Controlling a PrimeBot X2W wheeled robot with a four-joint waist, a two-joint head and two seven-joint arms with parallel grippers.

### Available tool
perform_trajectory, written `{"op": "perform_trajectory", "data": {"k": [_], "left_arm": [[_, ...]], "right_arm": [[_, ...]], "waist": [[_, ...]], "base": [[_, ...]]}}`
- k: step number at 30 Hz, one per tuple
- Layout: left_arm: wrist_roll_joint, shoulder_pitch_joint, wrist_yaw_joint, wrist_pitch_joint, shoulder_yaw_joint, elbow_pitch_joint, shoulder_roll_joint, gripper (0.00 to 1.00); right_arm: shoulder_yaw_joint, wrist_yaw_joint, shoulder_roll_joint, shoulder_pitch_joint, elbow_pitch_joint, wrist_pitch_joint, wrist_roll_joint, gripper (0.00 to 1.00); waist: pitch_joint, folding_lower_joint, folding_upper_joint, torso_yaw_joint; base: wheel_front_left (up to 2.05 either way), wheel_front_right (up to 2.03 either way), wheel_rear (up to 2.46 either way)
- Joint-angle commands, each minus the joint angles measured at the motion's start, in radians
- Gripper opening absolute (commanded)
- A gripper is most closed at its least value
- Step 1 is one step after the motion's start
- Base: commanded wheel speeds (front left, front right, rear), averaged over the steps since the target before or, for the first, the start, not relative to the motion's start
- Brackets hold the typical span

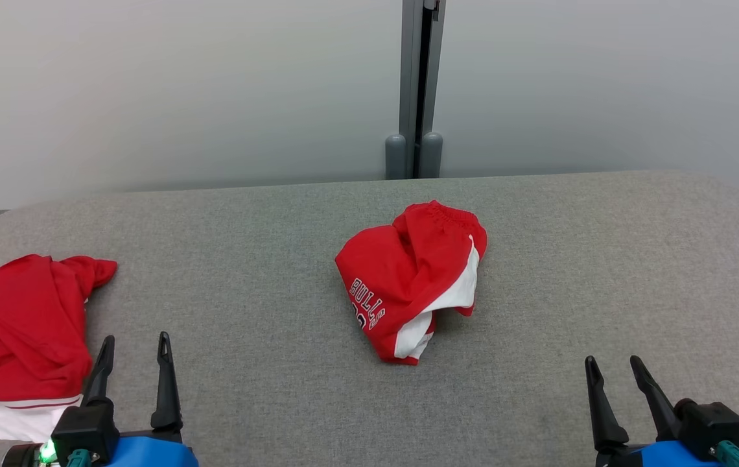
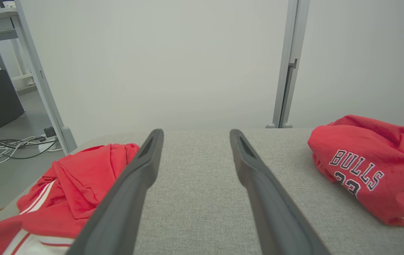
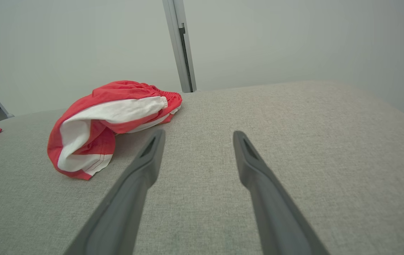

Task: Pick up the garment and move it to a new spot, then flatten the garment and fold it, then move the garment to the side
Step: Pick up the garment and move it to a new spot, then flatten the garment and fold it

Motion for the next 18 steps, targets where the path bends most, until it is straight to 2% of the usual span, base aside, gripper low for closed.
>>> {"op": "perform_trajectory", "data": {"k": [1,18], "left_arm": [[0.006,-0.012,-0.002,-0.003,0.004,0.001,-0.002,1.00],[0.018,-0.016,-0.013,-0.003,0.014,-0.001,-0.012,1.00]], "right_arm": [[0.002,0.000,-0.003,-0.012,0.003,-0.003,0.005,1.00],[0.010,0.000,-0.003,-0.018,0.004,-0.003,0.013,1.00]], "waist": [[0.000,0.0000,-0.0001,0.000],[0.001,0.0000,-0.0001,0.000]], "base": [[0.00,0.00,0.00],[0.00,0.00,0.00]]}}
